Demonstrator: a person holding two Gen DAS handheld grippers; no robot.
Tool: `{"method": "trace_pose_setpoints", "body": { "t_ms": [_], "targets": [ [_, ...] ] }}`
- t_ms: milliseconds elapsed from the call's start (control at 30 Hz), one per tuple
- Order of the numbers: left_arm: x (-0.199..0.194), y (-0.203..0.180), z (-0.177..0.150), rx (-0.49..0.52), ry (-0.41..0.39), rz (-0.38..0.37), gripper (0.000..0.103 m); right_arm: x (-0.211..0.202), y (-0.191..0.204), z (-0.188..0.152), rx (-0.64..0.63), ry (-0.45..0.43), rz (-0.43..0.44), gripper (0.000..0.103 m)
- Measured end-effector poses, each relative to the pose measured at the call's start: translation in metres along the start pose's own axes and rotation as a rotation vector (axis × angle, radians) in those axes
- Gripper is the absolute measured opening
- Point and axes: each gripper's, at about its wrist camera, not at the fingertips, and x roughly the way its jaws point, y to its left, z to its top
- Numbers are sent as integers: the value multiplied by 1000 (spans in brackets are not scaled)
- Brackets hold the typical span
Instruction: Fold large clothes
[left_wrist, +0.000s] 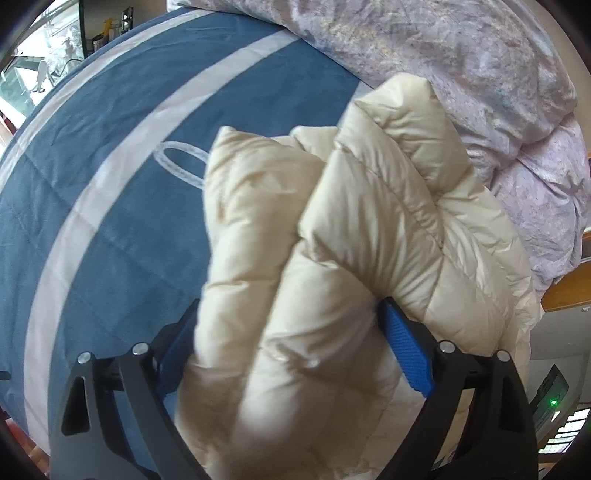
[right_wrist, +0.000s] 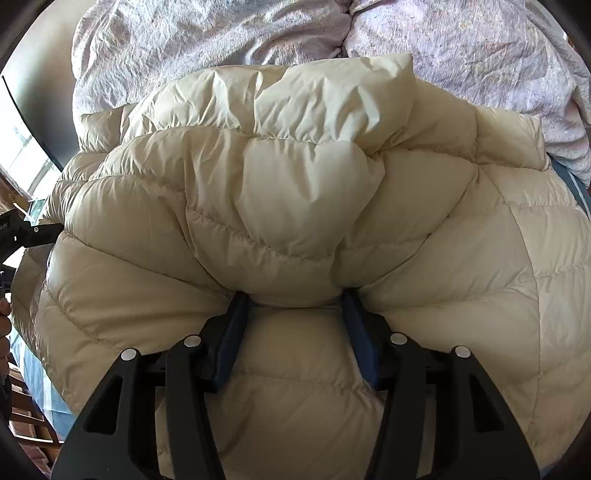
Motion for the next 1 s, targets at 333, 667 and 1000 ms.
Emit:
{"method": "trace_pose_setpoints", "body": {
  "t_ms": [333,667,1000],
  "targets": [
    [-2,3,-1,11,5,-102,56,-4,-3,-7,2,-9,7,56],
    [0,5,9,77,27,-50,74,-7,-7,-7,2,-7,13,56],
    [-4,-7,6,74,21,-138,29,-8,-6,-8,0,-7,9,56]
  ]
}}
